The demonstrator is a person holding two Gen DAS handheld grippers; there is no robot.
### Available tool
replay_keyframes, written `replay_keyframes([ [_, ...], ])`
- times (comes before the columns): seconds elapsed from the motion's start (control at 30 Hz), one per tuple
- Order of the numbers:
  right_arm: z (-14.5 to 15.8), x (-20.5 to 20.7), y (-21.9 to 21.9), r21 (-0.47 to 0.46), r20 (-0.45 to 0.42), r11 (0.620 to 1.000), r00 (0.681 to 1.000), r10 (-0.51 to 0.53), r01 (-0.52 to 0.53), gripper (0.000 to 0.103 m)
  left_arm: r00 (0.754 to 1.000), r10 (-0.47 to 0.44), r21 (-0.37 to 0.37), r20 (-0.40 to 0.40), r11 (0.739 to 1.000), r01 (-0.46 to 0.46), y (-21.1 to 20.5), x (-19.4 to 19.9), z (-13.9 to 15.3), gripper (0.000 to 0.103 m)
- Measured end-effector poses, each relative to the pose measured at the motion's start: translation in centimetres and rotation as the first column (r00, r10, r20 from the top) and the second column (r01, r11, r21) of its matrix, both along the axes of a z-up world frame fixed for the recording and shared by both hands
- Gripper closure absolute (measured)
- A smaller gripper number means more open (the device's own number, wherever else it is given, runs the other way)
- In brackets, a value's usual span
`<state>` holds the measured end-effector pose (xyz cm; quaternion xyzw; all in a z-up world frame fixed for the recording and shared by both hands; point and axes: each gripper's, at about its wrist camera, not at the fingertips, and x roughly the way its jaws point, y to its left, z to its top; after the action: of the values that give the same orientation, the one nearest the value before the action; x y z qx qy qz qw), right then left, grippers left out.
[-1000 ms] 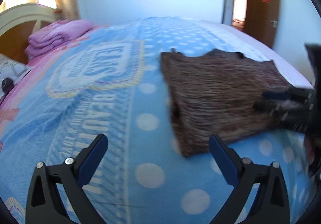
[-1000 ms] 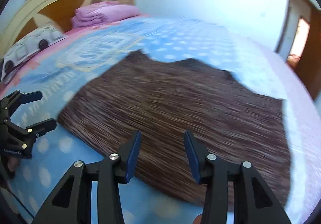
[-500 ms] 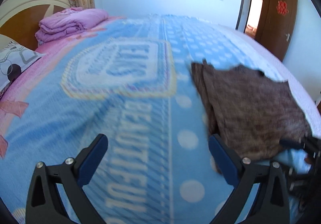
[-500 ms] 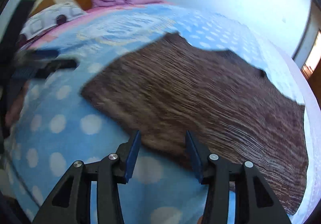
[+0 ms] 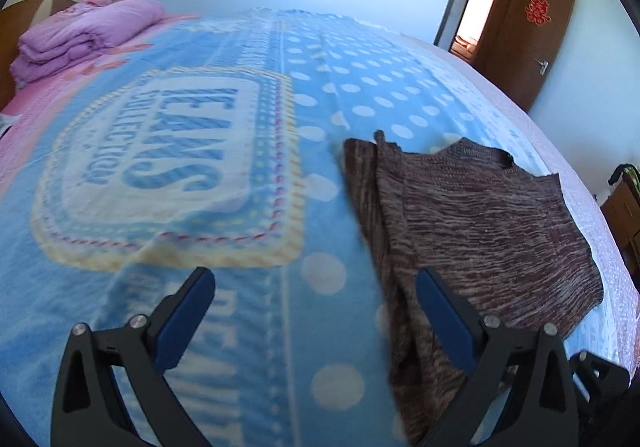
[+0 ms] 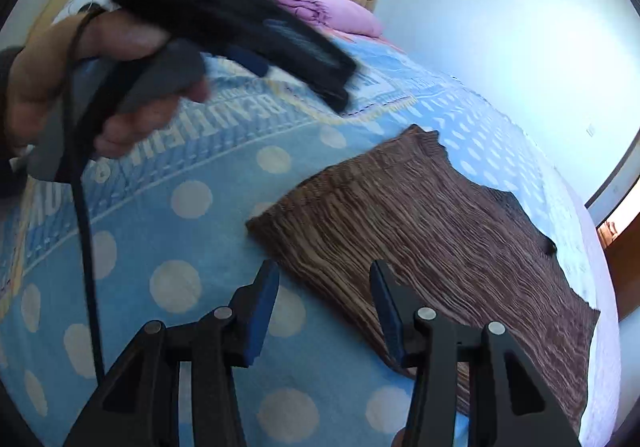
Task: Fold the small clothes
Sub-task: 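Move both tools to the sweater's side edge and close on it, then lift the side edge with the left tool and fold it over while the right tool holds the sweater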
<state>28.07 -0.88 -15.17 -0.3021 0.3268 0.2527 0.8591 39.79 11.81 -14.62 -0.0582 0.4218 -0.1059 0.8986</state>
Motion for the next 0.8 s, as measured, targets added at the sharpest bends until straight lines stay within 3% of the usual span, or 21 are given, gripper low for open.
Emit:
replay_keyframes([
  [0.33,-0.3,1.3,0.8,-0.006,0.027,0.999,0.999,-0.037,0.038,0.055,0.991,-0.125,-0.062,-0.056,0.991,0.121,-3.7,5.5,-1.0,0.016],
  [0.4,-0.5,1.5,0.9,0.002,0.024,0.999,0.999,-0.047,0.047,0.059,0.989,-0.135,-0.057,-0.062,0.99,0.132,-4.4,6.4,-1.3,0.026],
  [0.53,-1.0,1.1,1.4,-0.014,0.046,0.999,0.998,-0.043,0.044,0.065,0.987,-0.147,-0.014,-0.065,0.989,0.147,-5.6,7.6,-1.7,0.026],
  [0.57,-1.0,0.9,1.6,-0.019,0.048,0.999,0.998,-0.038,0.039,0.067,0.987,-0.147,-0.016,-0.062,0.989,0.146,-5.7,7.7,-1.8,0.03],
  [0.63,-1.1,0.4,1.9,-0.029,0.054,0.999,0.998,-0.022,0.023,0.079,0.986,-0.157,-0.031,-0.061,0.987,0.156,-5.7,7.9,-2.0,0.057],
  [0.67,-1.1,0.3,2.0,-0.031,0.049,0.999,0.999,-0.008,0.009,0.085,0.981,-0.178,-0.061,-0.075,0.983,0.173,-5.6,8.0,-2.1,0.083],
  [0.7,-1.2,0.1,2.2,-0.033,0.044,0.999,0.999,0.005,-0.004,0.092,0.979,-0.184,-0.083,-0.086,0.981,0.177,-5.5,8.1,-2.2,0.087],
  [0.8,-1.2,-0.3,2.2,-0.026,0.041,1.0,0.999,0.011,-0.01,0.095,0.982,-0.169,-0.069,-0.089,0.984,0.163,-5.5,7.8,-1.8,0.092],
])
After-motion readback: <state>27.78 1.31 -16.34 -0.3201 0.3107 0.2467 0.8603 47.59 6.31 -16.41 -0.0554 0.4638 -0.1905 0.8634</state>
